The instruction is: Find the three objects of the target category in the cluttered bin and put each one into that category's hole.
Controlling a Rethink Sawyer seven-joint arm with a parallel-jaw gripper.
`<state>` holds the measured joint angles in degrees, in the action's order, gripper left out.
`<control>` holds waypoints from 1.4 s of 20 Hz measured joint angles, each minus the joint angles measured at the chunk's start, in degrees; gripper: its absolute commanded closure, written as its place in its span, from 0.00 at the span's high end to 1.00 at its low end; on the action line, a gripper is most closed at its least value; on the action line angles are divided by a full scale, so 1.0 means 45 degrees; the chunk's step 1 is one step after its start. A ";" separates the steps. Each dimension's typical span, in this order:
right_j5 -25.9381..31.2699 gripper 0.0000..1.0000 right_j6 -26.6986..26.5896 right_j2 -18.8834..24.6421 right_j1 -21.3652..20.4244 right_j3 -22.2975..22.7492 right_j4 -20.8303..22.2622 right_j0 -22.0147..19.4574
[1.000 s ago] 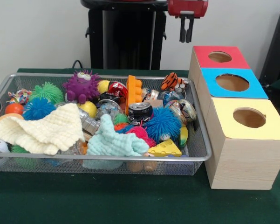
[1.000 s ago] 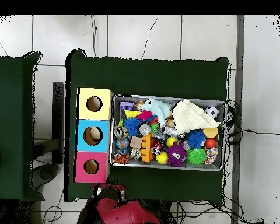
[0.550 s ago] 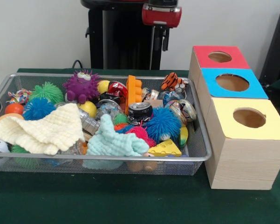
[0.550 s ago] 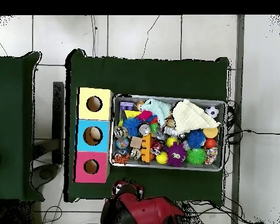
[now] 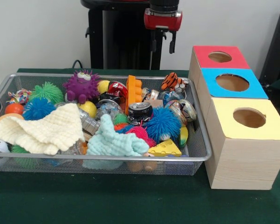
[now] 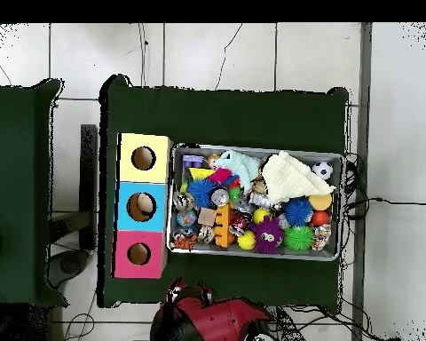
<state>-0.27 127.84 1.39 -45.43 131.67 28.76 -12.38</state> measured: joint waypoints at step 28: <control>-0.2212 1.00 0.0003 -0.0504 0.0853 0.2506 -0.4503 0.1293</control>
<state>-10.23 127.85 -0.87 -41.59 142.95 8.49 -6.56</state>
